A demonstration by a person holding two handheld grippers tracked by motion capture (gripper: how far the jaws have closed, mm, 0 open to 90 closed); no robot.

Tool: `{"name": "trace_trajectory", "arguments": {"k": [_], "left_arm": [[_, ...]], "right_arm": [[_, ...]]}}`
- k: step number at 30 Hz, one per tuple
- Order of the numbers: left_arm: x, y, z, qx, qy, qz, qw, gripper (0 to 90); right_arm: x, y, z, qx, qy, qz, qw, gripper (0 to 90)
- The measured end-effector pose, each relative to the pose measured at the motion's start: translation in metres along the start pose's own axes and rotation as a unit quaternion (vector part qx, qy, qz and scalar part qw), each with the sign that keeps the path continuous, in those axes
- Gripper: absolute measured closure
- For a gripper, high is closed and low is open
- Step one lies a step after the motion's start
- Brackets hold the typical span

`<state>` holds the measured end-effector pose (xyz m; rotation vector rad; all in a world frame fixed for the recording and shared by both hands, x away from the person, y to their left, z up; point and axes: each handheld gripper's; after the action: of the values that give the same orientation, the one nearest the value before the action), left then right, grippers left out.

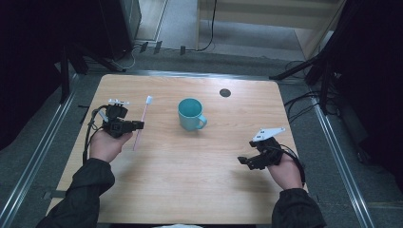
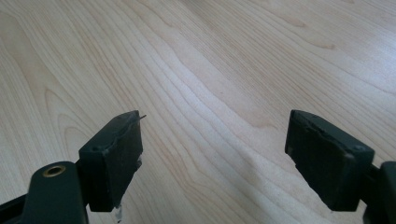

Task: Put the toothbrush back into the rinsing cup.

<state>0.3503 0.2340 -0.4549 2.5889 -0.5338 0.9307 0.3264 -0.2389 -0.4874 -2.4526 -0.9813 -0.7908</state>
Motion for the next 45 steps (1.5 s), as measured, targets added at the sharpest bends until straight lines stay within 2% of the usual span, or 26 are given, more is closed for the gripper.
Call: {"name": "trace_trajectory", "arguments": {"k": [7, 8, 14, 15, 19, 26, 29, 39, 41, 45], "left_arm": [[0.004, 0.004, 0.005, -0.002, 0.017, 0.004, 0.9998, 84.0], [0.005, 0.006, 0.005, -0.002, 0.023, 0.007, 0.9997, 83.9], [0.009, 0.012, 0.004, -0.006, 0.048, 0.013, 0.9988, 83.9], [0.010, 0.015, 0.005, -0.003, 0.059, 0.018, 0.9981, 83.9], [0.017, 0.022, 0.006, 0.001, 0.067, 0.031, 0.9973, 84.0], [0.029, 0.024, 0.011, -0.005, 0.079, 0.032, 0.9964, 84.0], [0.033, 0.024, 0.012, -0.010, 0.092, 0.026, 0.9954, 84.0], [0.053, 0.036, 0.007, -0.011, 0.116, 0.039, 0.9924, 84.0], [0.058, 0.041, 0.006, -0.012, 0.130, 0.041, 0.9906, 84.0], [0.064, 0.047, 0.007, -0.014, 0.141, 0.044, 0.9889, 84.0]], "right_arm": [[-0.004, 0.001, -0.002, -0.001, -0.001, -0.003, 1.0000, 18.8], [-0.005, 0.001, -0.003, -0.005, 0.000, 0.004, 1.0000, 18.8], [-0.003, 0.001, -0.002, -0.002, -0.001, 0.002, 1.0000, 18.8], [-0.003, 0.000, -0.002, -0.002, 0.000, 0.001, 1.0000, 18.8], [-0.003, 0.002, -0.003, -0.001, 0.006, -0.001, 1.0000, 18.8], [-0.003, 0.003, -0.002, -0.002, 0.003, 0.004, 1.0000, 18.8], [-0.003, 0.003, -0.002, 0.000, 0.005, 0.001, 1.0000, 18.8], [-0.003, 0.003, -0.003, -0.001, 0.005, 0.000, 1.0000, 18.8], [-0.003, 0.003, -0.002, 0.000, 0.004, 0.001, 1.0000, 18.8], [-0.003, 0.001, -0.002, -0.002, 0.002, 0.001, 1.0000, 18.8]]}}
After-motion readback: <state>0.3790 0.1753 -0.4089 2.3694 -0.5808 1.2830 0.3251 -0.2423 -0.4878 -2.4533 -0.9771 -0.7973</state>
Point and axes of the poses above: each handheld gripper's, and its own axes: z roughly forward along the jaws, x roughly out of its top, y roughly to its right, and after that the axes turned 8 degrees about z, right-handed
